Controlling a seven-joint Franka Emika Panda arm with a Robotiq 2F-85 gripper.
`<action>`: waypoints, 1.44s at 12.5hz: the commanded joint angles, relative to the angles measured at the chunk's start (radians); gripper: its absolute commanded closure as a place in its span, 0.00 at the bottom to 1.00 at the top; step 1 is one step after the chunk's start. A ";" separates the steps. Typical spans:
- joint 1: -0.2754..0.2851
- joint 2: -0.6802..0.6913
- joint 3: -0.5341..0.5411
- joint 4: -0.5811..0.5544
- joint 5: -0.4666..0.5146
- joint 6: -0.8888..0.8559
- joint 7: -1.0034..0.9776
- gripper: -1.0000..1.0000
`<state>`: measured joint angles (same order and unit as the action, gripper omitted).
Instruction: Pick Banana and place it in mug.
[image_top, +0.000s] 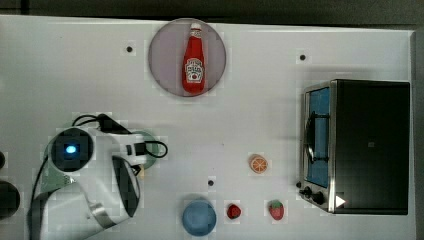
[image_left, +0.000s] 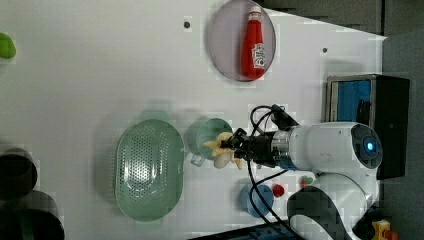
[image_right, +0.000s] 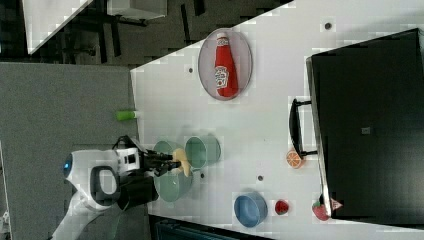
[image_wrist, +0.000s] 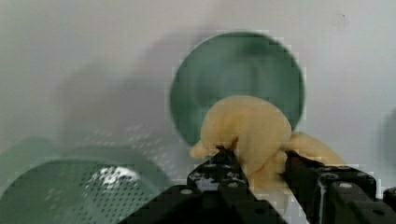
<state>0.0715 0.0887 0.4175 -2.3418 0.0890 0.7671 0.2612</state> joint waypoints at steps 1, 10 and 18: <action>-0.012 0.002 -0.006 -0.012 -0.020 0.065 0.044 0.45; -0.027 -0.131 -0.079 0.115 -0.019 -0.111 0.041 0.00; -0.049 -0.303 -0.355 0.360 -0.030 -0.582 -0.093 0.00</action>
<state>0.0331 -0.2563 0.1144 -1.9883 0.0374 0.2456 0.2351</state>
